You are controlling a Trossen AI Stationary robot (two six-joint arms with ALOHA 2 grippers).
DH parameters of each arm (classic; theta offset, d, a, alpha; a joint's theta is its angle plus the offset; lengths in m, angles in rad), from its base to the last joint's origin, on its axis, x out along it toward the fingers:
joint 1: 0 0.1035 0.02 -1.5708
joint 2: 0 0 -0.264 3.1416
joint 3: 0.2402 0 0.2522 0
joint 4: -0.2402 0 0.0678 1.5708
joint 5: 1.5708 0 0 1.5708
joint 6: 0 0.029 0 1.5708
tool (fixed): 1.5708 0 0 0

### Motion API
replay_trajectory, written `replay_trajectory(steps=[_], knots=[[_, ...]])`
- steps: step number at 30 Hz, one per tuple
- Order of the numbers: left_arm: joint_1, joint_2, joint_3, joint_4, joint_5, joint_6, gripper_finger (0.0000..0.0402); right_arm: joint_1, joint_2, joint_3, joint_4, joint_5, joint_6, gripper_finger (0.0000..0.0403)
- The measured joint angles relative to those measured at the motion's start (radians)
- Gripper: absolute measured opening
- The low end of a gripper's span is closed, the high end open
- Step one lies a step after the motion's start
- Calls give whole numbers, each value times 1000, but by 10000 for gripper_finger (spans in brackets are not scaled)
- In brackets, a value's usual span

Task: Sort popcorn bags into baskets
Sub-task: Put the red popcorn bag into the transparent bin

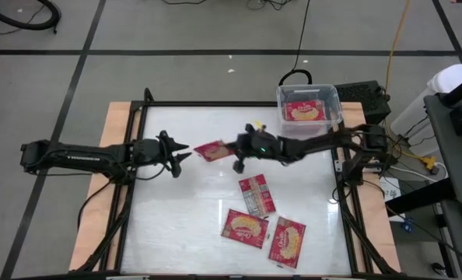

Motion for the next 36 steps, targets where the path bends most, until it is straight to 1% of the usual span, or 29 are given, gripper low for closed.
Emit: replay_trajectory(steps=[4, 6, 8, 12, 14, 16, 18, 21, 29, 33, 36], knots=[[-2, 19, -39, 62, 81, -20, 182, 51, -38, -151, 208, 3, -2, 0], [-10, 35, -66, 126, 93, -29, 206, 71, -38, -205, 314, 9, -1, 0], [-25, 59, -102, 211, 95, -36, 232, 88, -37, -241, 373, 37, 3, 0], [-62, 103, -158, 400, 135, -74, 277, 111, -37, -254, 372, 85, 14, 0], [-84, 126, -183, 486, 143, -81, 291, 115, -37, -254, 370, 83, 13, 0], [-99, 153, -192, 548, 143, -71, 297, 118, -37, -254, 370, 83, 11, 0], [-105, 186, -193, 575, 143, -46, 294, 119, -37, -254, 371, 83, 11, 0], [-105, 246, -194, 597, 143, -25, 278, 119, -37, -254, 375, 83, 16, 0], [-96, 426, -194, 775, 141, -29, 226, 119, -37, -254, 370, 83, 25, 0], [-72, 500, -194, 852, 116, -25, 206, 119, -37, -254, 370, 79, 24, 0], [-54, 542, -193, 906, 150, -4, 189, 119, -37, -254, 370, 79, 23, 0]])
